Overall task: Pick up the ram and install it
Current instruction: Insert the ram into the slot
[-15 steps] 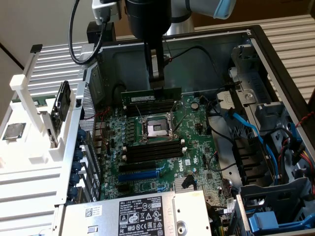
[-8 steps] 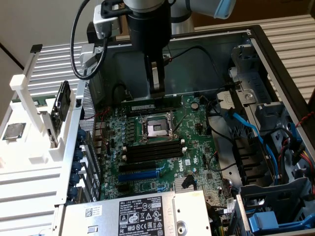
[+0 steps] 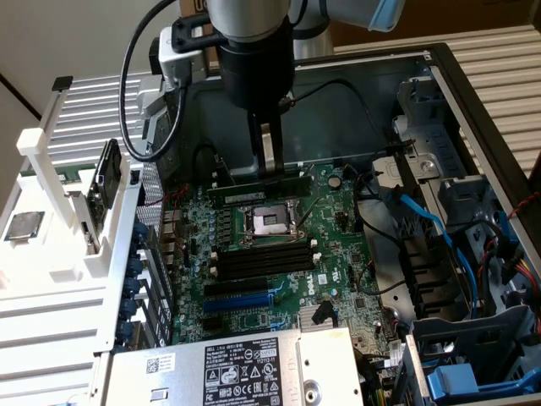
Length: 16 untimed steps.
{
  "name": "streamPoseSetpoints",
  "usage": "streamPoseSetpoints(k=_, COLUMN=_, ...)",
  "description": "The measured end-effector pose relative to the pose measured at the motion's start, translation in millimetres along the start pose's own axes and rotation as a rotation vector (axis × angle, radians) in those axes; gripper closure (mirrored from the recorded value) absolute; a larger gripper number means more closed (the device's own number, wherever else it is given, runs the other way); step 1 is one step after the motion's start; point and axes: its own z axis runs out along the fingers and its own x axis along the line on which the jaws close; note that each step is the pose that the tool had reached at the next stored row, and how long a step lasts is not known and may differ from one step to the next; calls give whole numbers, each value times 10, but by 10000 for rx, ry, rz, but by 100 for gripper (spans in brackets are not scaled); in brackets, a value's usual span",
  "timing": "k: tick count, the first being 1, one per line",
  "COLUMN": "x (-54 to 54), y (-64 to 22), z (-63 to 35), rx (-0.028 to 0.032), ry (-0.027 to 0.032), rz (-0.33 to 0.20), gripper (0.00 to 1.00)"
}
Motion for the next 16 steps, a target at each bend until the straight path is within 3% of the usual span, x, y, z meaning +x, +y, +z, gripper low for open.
streamPoseSetpoints(k=7, x=15, y=8, z=107, rx=-12, ry=-1, rz=-138, gripper=87)
streamPoseSetpoints(k=9, x=-1, y=8, z=118, rx=-20, ry=49, rz=-203, gripper=87)
streamPoseSetpoints(k=12, x=-26, y=8, z=129, rx=-31, ry=179, rz=-286, gripper=87)
streamPoseSetpoints(k=16, x=-25, y=9, z=162, rx=-35, ry=185, rz=-347, gripper=87)
